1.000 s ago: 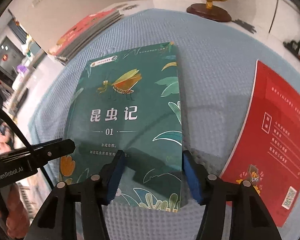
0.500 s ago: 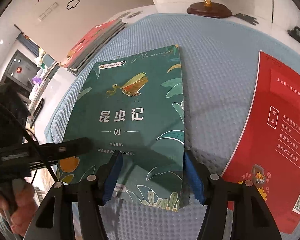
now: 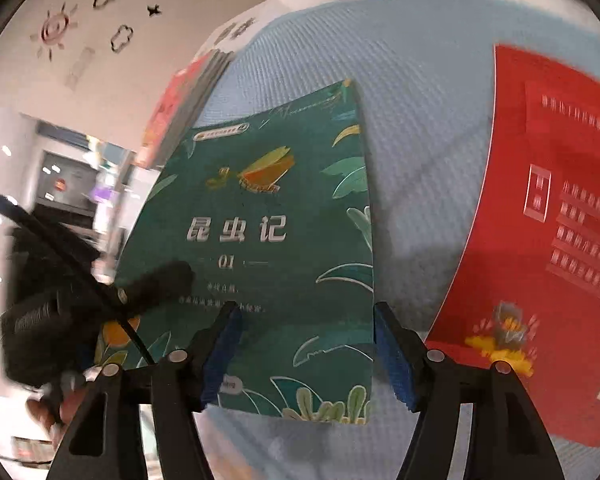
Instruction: Organize books
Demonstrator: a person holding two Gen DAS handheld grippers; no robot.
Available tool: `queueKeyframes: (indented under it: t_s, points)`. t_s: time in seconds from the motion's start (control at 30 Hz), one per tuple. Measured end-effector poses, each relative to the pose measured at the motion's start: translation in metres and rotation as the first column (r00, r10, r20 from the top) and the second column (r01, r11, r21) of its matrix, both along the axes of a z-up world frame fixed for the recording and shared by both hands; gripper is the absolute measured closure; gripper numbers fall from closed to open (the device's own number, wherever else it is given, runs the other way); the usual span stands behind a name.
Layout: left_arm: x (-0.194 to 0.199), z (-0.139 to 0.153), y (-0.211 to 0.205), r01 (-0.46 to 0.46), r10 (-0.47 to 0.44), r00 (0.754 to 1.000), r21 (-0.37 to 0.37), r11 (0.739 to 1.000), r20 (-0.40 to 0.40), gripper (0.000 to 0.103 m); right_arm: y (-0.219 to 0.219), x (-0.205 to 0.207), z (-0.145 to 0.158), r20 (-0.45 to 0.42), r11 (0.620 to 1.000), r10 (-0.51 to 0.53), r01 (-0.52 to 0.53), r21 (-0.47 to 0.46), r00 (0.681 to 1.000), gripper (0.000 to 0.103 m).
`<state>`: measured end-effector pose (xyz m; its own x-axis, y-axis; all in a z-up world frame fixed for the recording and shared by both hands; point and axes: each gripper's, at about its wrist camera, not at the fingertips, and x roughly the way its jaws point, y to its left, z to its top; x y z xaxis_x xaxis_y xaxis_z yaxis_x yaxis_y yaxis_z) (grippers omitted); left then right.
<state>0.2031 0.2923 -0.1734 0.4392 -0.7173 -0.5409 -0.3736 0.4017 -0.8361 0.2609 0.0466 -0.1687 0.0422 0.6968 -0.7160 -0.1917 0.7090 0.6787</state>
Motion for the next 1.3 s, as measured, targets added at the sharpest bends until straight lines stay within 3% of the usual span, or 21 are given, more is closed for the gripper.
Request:
queueKeyframes:
  t_s: [0.1,0.27,0.3,0.33,0.4,0.47,0.57,0.67,0.8,0.9,1.0,1.13,1.3]
  points:
    - [0.001,-0.005,0.004,-0.026,0.025,1.000,-0.071,0.997,-0.014,0.087,-0.013,-0.004,-0.010,-0.070,0.997,-0.006,0.012,0.079,0.998,0.023]
    - [-0.002,-0.025,0.006,-0.034,0.021,0.998,-0.225,0.974,-0.060,0.087,-0.020,-0.002,-0.024,-0.156,0.968,-0.032,0.070,0.243,0.987,0.022]
    - [-0.004,-0.027,0.006,-0.035,0.018,0.997,-0.250,0.968,-0.070,0.087,-0.019,-0.001,-0.027,-0.168,0.957,-0.040,0.086,0.278,0.985,0.029]
    - [-0.005,-0.029,0.006,-0.034,0.014,0.997,-0.251,0.967,-0.081,0.087,-0.017,0.000,-0.028,-0.173,0.943,-0.046,0.100,0.316,0.984,0.050]
    - [-0.008,-0.021,0.007,-0.023,0.008,0.997,-0.188,0.982,-0.080,0.087,-0.015,0.000,-0.029,-0.172,0.940,-0.067,0.120,0.320,0.983,0.066]
    - [-0.008,-0.013,0.008,0.005,-0.013,0.997,-0.102,0.995,-0.077,0.087,-0.009,-0.002,-0.025,-0.132,0.954,-0.078,0.113,0.278,0.988,0.069]
    - [-0.008,-0.003,0.005,0.065,-0.059,0.995,0.073,0.995,-0.077,0.087,0.004,-0.012,-0.013,-0.020,0.990,-0.049,0.051,0.130,0.999,0.069]
    - [-0.010,0.009,-0.009,0.145,-0.131,0.989,0.294,0.945,-0.069,0.087,0.021,-0.021,-0.001,0.088,1.000,-0.013,0.013,0.000,0.996,0.071]
    - [-0.021,0.028,-0.029,0.211,-0.225,0.974,0.450,0.868,-0.023,0.087,0.043,-0.050,0.022,0.282,0.983,0.033,0.020,-0.182,0.959,0.071]
    - [-0.030,0.033,-0.029,0.220,-0.255,0.967,0.483,0.847,0.007,0.087,0.048,-0.068,0.034,0.370,0.969,0.053,0.042,-0.243,0.927,0.071]
    - [-0.032,0.036,-0.018,0.209,-0.252,0.967,0.444,0.871,0.041,0.087,0.058,-0.086,0.047,0.435,0.955,0.074,0.062,-0.291,0.897,0.071]
    - [-0.022,0.047,-0.003,0.242,-0.308,0.948,0.444,0.863,0.082,0.087,0.089,-0.096,0.065,0.516,0.926,0.108,0.102,-0.363,0.850,0.072]
    - [0.002,0.067,0.028,0.285,-0.379,0.917,0.457,0.843,0.128,0.087,0.116,-0.091,0.091,0.562,0.922,0.026,0.197,-0.333,0.826,0.072]
